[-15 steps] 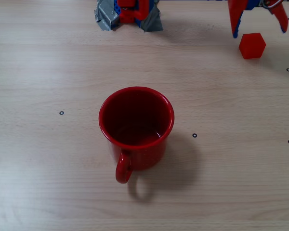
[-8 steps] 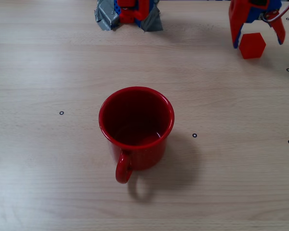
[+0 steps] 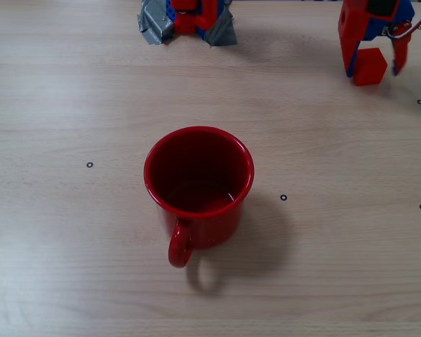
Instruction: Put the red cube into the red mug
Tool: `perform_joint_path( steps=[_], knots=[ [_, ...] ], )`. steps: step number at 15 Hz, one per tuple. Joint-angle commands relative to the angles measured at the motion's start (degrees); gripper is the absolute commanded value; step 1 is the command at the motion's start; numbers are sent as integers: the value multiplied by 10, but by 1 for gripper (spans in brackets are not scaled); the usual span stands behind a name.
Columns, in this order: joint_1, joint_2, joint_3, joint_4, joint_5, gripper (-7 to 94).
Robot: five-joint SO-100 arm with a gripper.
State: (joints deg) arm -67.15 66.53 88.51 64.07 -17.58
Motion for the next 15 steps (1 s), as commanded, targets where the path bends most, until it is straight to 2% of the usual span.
perform_joint_path(
  steps=[1, 4, 8, 15],
  knots=[
    [-13, 33, -40, -9, 4, 10],
    [-12, 34, -40, -18, 9, 0],
    [-2, 54, -32, -13, 34, 0],
    [38, 198, -67, 137, 147, 0]
  ],
)
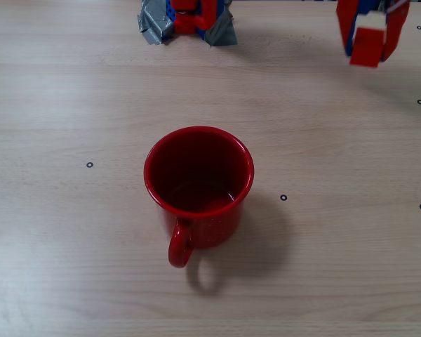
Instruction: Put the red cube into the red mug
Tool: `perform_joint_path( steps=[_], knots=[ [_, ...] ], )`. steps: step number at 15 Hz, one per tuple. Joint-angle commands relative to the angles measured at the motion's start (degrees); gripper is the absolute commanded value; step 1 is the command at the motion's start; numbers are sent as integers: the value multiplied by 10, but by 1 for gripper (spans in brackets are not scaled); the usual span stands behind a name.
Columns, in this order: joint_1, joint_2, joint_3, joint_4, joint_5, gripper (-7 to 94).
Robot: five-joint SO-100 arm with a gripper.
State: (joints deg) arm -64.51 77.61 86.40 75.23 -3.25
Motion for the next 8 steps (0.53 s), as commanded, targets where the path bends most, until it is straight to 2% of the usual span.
perform_joint_path(
  steps=[1, 8],
  knots=[
    [22, 111, -51, 48, 23, 0],
    [142, 258, -90, 171, 146, 0]
  ],
)
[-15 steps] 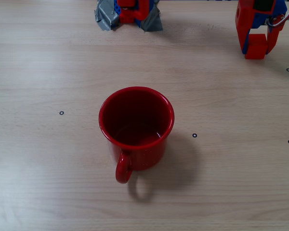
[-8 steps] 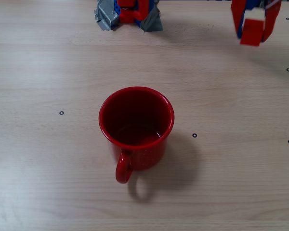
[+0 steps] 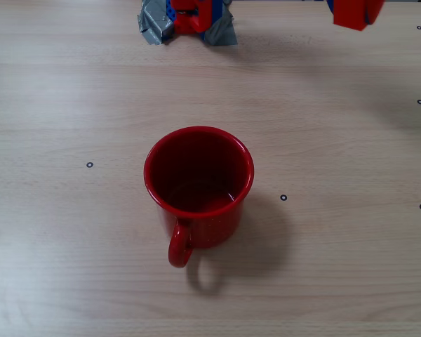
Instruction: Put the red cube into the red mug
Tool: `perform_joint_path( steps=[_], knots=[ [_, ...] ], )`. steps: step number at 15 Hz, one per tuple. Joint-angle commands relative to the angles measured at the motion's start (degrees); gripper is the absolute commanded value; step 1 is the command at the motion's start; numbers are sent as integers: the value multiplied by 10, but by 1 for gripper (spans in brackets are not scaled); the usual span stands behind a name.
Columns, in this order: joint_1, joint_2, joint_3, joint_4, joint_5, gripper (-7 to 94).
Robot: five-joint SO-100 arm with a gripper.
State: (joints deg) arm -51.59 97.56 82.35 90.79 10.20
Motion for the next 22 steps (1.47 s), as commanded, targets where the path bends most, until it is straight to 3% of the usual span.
perform_joint_path(
  steps=[1, 4, 9, 11, 16, 20, 22],
  knots=[
    [38, 64, -51, 17, 13, 0],
    [121, 66, -56, 8, -26, 0],
    [287, 35, -89, -66, -103, 0],
    [338, 2, -150, -58, -136, 0],
    [403, -66, -243, -27, -171, 0],
    [441, -152, -287, -47, -189, 0],
    [455, -204, -285, -88, -178, 0]
  ],
)
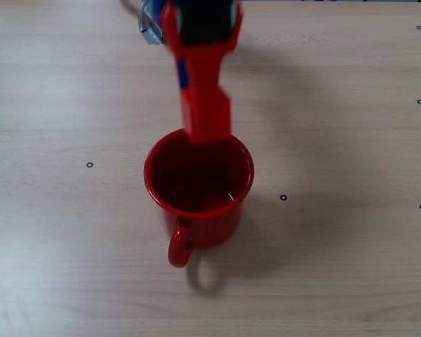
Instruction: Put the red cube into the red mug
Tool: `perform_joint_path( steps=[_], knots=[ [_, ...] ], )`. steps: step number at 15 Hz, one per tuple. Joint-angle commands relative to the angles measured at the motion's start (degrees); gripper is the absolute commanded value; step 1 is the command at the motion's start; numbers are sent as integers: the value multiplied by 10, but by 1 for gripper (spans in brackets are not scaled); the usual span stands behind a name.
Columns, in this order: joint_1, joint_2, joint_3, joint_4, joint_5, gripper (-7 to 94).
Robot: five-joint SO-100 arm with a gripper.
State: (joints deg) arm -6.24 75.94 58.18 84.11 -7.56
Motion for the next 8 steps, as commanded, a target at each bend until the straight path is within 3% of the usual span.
perform_joint_path(
  steps=[1, 7, 8],
  knots=[
    [3, -18, -43, -40, -1, 0],
    [-4, -87, -35, -82, -3, 0],
    [-4, -87, -32, -78, -12, 8]
  ],
)
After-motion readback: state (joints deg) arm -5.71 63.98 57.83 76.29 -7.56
